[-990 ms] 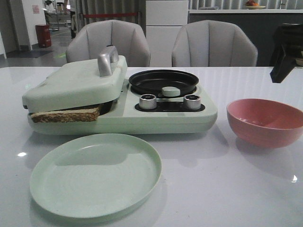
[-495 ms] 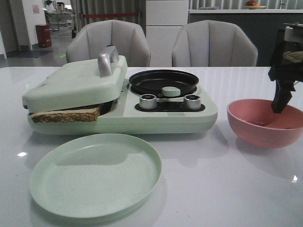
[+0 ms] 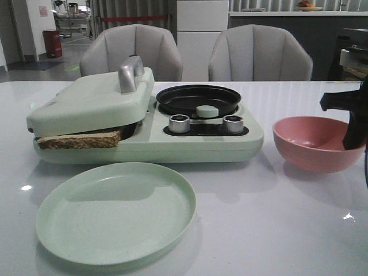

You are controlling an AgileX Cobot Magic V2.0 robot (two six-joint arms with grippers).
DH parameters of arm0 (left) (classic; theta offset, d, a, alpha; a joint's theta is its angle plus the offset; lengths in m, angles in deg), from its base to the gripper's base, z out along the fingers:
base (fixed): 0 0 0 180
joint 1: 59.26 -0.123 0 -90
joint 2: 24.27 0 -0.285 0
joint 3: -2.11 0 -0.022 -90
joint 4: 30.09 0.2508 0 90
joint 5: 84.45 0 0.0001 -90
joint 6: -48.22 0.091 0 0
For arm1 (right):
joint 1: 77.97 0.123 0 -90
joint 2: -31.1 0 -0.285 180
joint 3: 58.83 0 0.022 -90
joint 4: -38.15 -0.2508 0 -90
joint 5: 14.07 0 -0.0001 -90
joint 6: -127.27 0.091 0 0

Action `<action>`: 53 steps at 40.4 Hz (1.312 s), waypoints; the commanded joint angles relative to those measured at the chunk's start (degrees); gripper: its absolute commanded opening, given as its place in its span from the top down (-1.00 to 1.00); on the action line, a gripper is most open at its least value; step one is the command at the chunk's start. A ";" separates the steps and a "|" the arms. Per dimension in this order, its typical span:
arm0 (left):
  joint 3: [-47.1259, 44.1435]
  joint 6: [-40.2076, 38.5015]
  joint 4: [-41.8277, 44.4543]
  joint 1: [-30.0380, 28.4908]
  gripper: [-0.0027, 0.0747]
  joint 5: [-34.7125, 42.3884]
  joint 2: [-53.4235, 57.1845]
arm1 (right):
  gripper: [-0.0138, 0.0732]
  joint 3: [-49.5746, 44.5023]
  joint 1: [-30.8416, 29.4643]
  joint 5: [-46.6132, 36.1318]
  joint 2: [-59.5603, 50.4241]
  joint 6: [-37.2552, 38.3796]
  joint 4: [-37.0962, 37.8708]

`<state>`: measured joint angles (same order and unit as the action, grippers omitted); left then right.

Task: Make breakfast with bread and shrimp
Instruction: 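Grasp the pink bowl rim with the right gripper and lift it, then carry the bowl over the black pan and tip shrimp into it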

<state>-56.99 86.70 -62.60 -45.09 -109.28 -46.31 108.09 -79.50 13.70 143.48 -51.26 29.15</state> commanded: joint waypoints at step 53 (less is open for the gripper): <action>1.68 -0.49 -1.47 0.43 0.85 3.96 -0.38 | 0.77 13.57 16.13 -42.34 -3.19 -8.05 -7.36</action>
<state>-56.99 86.67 -62.60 -45.09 -109.28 -46.31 119.30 -63.50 -16.64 141.31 -58.97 21.98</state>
